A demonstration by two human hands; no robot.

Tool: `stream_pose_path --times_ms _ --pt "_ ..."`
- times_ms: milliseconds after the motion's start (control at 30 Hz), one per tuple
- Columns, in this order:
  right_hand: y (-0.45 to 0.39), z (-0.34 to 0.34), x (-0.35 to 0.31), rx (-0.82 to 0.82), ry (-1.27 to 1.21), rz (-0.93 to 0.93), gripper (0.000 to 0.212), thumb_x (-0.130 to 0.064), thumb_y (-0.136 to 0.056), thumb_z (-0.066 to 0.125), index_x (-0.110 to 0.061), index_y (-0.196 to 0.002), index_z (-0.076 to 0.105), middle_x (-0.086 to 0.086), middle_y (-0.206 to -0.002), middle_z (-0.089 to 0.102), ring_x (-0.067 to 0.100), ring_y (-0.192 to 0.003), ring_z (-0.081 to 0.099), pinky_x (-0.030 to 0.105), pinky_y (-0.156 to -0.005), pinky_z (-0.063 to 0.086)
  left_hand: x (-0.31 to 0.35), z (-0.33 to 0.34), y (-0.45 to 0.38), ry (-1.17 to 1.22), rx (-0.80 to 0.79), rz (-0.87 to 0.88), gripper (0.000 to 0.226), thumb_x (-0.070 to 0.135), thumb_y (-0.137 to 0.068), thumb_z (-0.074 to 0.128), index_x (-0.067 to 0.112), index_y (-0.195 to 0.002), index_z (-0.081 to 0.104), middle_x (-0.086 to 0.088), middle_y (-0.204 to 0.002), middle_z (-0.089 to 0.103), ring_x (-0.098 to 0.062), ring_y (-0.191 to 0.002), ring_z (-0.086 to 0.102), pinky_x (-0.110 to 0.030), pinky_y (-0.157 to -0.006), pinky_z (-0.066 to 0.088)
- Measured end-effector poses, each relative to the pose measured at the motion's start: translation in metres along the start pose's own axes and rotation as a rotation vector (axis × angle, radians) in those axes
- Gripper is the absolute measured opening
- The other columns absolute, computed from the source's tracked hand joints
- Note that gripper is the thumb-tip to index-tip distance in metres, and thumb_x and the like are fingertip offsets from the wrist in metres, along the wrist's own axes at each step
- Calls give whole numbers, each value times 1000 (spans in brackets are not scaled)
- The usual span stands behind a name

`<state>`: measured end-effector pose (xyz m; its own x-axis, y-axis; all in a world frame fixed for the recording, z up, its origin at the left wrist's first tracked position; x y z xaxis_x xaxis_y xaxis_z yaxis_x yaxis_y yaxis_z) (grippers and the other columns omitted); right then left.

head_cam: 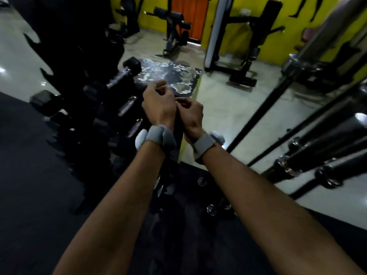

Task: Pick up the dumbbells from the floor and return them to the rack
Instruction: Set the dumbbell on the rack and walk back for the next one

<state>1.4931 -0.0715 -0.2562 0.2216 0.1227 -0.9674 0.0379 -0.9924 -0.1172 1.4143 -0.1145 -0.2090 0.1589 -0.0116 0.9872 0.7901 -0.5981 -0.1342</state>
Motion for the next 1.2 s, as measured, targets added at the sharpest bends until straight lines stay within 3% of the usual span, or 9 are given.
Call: stream_pose_path --times_ms 100,200,300,433,500,667,833,1067,1200 --pt "21 -48 11 66 -127 101 13 -9 -87 71 -20 -85 76 0 -80 77 10 -71 74 39 -78 63 -2 19 43 70 -79 -83 14 27 -84 69 22 -95 75 5 -88 75 -11 -87 71 -33 -86 58" --pt "49 -87 13 61 -207 148 10 -7 -92 69 -15 -91 74 8 -86 77 25 -80 76 29 -62 58 -7 26 83 120 -116 -146 9 22 -84 70 23 -93 75 4 -85 74 -13 -82 71 -34 -82 60" --pt "88 -147 21 121 -195 119 10 -7 -92 68 -5 -99 74 15 -91 77 26 -77 75 20 -54 51 -6 34 146 74 -200 -129 13 19 -87 71 16 -99 75 1 -88 73 -14 -87 70 -26 -80 57" --pt "138 -221 41 204 -216 116 9 -6 -89 70 -14 -89 75 12 -85 76 22 -72 73 44 -77 63 0 41 224 47 -283 -124 19 22 -88 71 12 -104 75 -3 -92 74 -16 -88 70 -25 -77 55" --pt "167 -267 50 255 -187 106 8 -16 -85 71 -23 -82 75 6 -81 77 21 -74 74 48 -78 63 9 44 274 62 -306 -94 16 24 -87 72 15 -100 75 -2 -89 73 -17 -86 71 -32 -81 59" --pt "253 -367 65 384 -142 84 8 -15 -85 73 -23 -83 75 0 -76 76 13 -68 72 36 -72 61 24 54 401 67 -450 -33 9 30 -83 73 24 -89 73 -1 -86 75 -17 -84 72 -37 -81 60" --pt "335 -461 78 525 -117 136 7 -30 -81 71 -27 -78 77 -9 -75 75 7 -73 73 38 -77 62 44 62 521 37 -624 -19 17 35 -83 71 21 -93 74 -2 -88 76 -22 -87 73 -37 -81 60" --pt "367 -548 85 681 -54 201 11 -30 -81 70 -30 -71 75 -9 -75 76 16 -77 74 45 -80 62 59 97 599 27 -917 -6 21 44 -78 70 25 -87 75 7 -83 76 -15 -83 72 -41 -80 62" --pt "366 -590 93 744 38 240 13 -33 -79 65 -28 -74 76 -9 -75 76 18 -77 74 43 -81 62 51 136 612 15 -949 -34 26 51 -68 70 28 -76 74 8 -76 75 -18 -81 74 -44 -80 62"
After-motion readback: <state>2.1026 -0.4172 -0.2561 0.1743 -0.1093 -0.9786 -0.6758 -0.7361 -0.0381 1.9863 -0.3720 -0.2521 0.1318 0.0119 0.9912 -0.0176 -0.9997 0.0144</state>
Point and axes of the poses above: each hand's wrist, its own y-axis away from the middle knuckle, its own z-axis out of the palm, x = y × z, the point moved 1 cm from there along -y, towards the middle knuckle
